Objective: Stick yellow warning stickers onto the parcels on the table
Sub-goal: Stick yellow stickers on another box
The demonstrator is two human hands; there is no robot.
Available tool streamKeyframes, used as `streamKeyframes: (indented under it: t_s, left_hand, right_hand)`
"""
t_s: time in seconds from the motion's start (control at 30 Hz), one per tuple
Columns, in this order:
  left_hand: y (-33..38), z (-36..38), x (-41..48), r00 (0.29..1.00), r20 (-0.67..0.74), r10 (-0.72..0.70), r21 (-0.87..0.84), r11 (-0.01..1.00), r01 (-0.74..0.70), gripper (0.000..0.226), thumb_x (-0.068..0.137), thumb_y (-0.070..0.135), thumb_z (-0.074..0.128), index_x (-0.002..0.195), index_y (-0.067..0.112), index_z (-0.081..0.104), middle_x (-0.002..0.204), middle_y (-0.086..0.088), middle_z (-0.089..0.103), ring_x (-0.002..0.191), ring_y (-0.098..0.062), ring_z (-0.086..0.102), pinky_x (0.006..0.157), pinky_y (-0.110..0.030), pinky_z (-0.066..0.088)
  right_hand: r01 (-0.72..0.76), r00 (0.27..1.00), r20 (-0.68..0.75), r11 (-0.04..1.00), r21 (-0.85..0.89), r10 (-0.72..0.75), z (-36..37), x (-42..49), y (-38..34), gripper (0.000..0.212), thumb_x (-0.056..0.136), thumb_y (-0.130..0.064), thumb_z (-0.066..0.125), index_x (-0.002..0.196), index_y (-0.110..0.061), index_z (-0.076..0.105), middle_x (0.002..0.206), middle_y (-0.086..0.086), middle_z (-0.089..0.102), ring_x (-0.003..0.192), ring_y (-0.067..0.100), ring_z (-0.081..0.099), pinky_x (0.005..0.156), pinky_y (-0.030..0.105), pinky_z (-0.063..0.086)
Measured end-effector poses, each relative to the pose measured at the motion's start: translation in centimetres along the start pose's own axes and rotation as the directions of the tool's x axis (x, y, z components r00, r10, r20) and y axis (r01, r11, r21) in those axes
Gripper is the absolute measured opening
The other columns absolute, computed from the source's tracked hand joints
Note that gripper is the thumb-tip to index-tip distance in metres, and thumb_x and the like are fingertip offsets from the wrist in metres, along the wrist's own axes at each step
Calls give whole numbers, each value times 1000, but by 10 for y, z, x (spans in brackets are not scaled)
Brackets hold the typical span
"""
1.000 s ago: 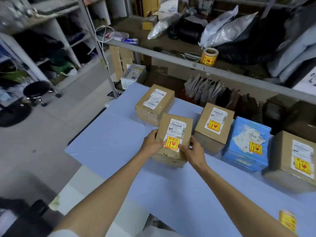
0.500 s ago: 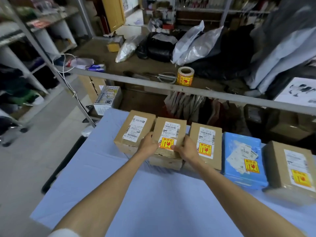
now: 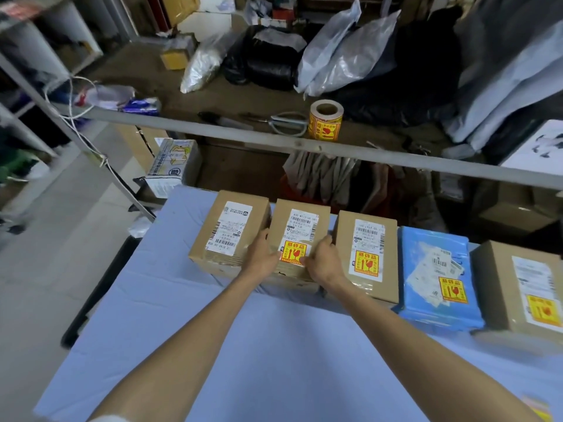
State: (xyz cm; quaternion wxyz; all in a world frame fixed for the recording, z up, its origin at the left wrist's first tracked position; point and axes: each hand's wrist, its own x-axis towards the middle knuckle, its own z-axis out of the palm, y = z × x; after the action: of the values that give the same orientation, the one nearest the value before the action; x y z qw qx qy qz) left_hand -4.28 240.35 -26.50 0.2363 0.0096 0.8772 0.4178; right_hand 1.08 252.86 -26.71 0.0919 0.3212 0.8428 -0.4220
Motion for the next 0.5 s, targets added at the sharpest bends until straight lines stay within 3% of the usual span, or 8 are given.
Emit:
streamKeyframes:
  t_s: [0.1, 0.17, 0.23, 0.33, 0.4, 0.5]
  left_hand:
    - [-1, -1, 0, 999, 14, 40, 4, 999, -40, 60, 89, 7, 63, 142, 17, 38, 134, -4, 56, 124, -23, 51, 96, -32, 42]
    - [-4, -4, 1, 994, -7, 109, 24, 994, -109, 53, 89, 10, 63, 138, 17, 44, 132, -4, 58, 122, -23, 54, 101, -36, 44]
    - [-5, -13, 4, 981, -74, 178, 33, 984, -176, 46, 90, 12, 60, 134, 17, 50, 130, -5, 59, 120, -23, 55, 102, -44, 46]
    - [-9, -39, 19, 946, -211, 245, 178, 962, -209, 39, 91, 13, 58, 129, 12, 55, 131, -9, 56, 120, -26, 53, 102, -42, 45]
    - [-18, -61, 31, 938, -238, 251, 310, 935, -171, 43, 91, 14, 58, 134, 10, 50, 136, -13, 48, 126, -30, 46, 105, -42, 42]
    - [-38, -91, 47, 973, -208, 95, 444, 896, 7, 62, 92, 27, 59, 144, 9, 30, 143, -18, 34, 133, -35, 34, 107, -45, 35]
  right_hand:
    - [12, 999, -29, 998, -65, -13, -1, -2, -3, 73, 86, -10, 68, 140, 6, 22, 131, 21, 48, 118, 34, 53, 96, 37, 46]
    - [44, 996, -63, 985, -166, -55, -1, -7, -8, 58, 86, -5, 64, 133, 0, 31, 128, 20, 47, 114, 35, 52, 91, 39, 48]
    - [104, 984, -101, 929, -355, -148, -2, -13, -16, 46, 86, -2, 57, 127, -3, 37, 128, 18, 44, 116, 35, 46, 90, 41, 47]
    - [285, 926, -58, 793, -538, -372, 1, -16, -32, 46, 85, 0, 54, 130, -3, 43, 136, 16, 41, 124, 34, 38, 95, 41, 43]
    - [400, 893, 46, 743, -537, -447, 7, -16, -43, 45, 86, 0, 54, 130, -5, 46, 134, 14, 45, 122, 32, 40, 93, 41, 44]
    - [492, 866, 172, 744, -452, -469, 22, -14, -60, 36, 86, 1, 50, 121, -3, 52, 121, 16, 51, 111, 34, 48, 89, 41, 44]
